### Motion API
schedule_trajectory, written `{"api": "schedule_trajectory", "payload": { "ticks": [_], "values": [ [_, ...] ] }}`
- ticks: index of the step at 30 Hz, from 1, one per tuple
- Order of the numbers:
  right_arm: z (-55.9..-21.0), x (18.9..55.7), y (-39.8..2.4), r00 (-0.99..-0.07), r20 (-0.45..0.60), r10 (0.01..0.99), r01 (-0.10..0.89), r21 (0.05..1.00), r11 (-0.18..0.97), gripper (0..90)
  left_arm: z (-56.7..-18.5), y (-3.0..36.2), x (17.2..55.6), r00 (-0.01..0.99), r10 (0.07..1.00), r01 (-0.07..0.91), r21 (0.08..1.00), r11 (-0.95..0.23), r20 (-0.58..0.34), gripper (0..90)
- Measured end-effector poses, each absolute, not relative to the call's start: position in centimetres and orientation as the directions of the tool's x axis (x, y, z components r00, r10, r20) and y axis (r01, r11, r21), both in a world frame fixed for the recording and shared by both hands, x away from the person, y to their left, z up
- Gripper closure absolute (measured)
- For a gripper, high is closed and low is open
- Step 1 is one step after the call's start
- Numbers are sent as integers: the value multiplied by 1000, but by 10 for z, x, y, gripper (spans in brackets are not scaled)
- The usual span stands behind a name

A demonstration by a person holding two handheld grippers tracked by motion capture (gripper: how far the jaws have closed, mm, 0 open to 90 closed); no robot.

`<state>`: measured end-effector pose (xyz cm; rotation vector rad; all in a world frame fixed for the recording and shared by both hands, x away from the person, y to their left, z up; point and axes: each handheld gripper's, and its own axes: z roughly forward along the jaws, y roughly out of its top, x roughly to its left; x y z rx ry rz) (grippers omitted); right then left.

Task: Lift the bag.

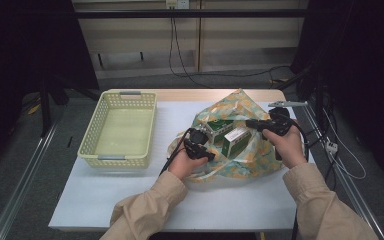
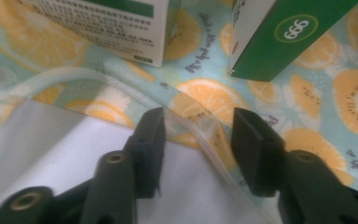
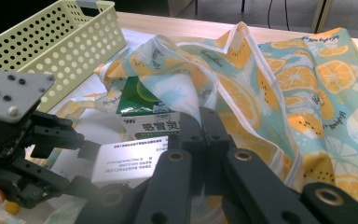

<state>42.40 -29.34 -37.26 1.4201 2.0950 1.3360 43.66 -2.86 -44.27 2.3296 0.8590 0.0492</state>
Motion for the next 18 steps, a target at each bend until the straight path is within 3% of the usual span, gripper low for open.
{"api": "schedule_trajectory", "payload": {
  "ticks": [1, 3, 11, 18],
  "values": [
    [-373, 424, -294, -477, 254, 841, 585, 806, 88, 900, -443, -30, 436, 783, 586, 580, 581, -570, -208, 789],
    [-372, 424, -294, -477, 254, 841, 584, 807, 88, 900, -443, -32, 435, 790, 574, 578, 573, -581, -215, 891],
    [-367, 425, -297, -475, 255, 842, 579, 811, 81, 900, -403, -15, 446, 775, 574, 599, 600, -530, -266, 900],
    [-356, 427, -301, -477, 250, 843, 564, 823, 75, 900, -349, -9, 458, 779, 592, 562, 649, -513, -206, 900]
  ]
}}
